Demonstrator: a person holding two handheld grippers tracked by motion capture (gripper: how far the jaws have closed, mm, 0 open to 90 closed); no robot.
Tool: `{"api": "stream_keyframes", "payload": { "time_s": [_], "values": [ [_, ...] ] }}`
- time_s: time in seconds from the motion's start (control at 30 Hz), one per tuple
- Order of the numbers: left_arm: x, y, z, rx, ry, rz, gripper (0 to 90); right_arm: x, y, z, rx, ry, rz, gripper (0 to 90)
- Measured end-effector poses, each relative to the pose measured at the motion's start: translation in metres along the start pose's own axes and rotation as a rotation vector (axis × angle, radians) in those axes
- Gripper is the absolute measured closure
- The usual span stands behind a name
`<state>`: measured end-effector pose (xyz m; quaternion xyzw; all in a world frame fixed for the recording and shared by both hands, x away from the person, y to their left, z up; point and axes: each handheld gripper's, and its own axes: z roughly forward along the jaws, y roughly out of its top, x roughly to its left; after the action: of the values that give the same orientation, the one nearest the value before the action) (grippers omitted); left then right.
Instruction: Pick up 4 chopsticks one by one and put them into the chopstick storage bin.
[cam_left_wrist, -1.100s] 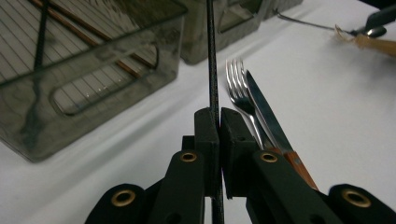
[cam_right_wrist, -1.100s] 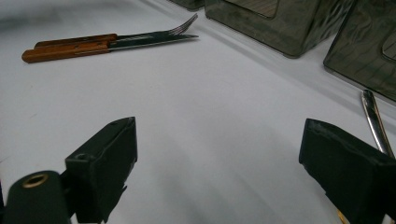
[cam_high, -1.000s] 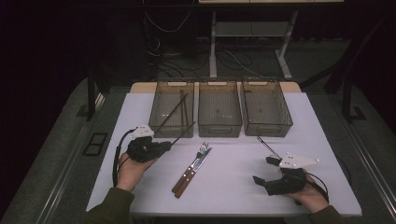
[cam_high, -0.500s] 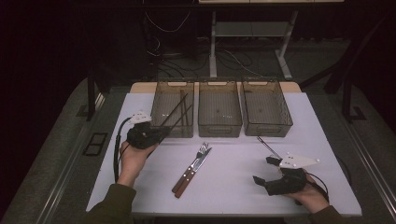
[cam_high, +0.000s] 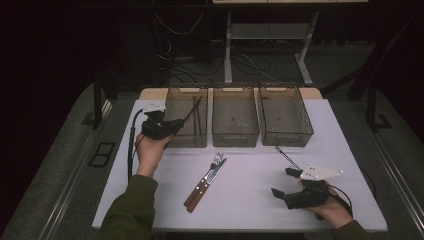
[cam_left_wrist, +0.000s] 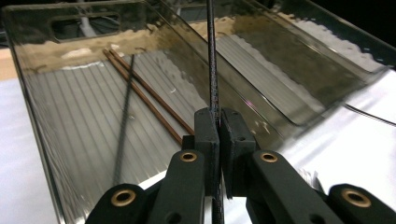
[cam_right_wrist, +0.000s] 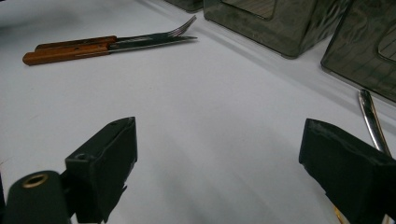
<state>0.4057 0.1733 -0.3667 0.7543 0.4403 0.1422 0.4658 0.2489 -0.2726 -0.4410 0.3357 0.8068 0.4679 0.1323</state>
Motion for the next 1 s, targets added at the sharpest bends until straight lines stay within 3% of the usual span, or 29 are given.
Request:
{"api": "stream_keyframes", "payload": {
  "time_s": [0.27,0.57,0.7,0.8,1.0],
  "values": [
    [0.009,0.024,0.021,0.017,0.056,-0.023,85.7,0.001,0.000,0.000,0.000,0.004,-0.002,11.7],
    [0.024,0.040,0.046,0.085,0.128,-0.024,85.8,0.001,0.000,0.000,-0.001,0.008,-0.002,11.7],
    [0.028,0.047,0.052,0.096,0.154,-0.016,85.7,0.002,0.001,0.001,-0.001,0.011,-0.006,11.7],
    [0.030,0.052,0.058,0.112,0.175,0.012,85.8,0.002,0.001,0.000,-0.004,0.016,-0.002,11.7],
    [0.031,0.054,0.073,0.133,0.164,0.032,85.7,0.000,0.001,-0.001,-0.012,0.020,0.007,11.7]
  ]
}}
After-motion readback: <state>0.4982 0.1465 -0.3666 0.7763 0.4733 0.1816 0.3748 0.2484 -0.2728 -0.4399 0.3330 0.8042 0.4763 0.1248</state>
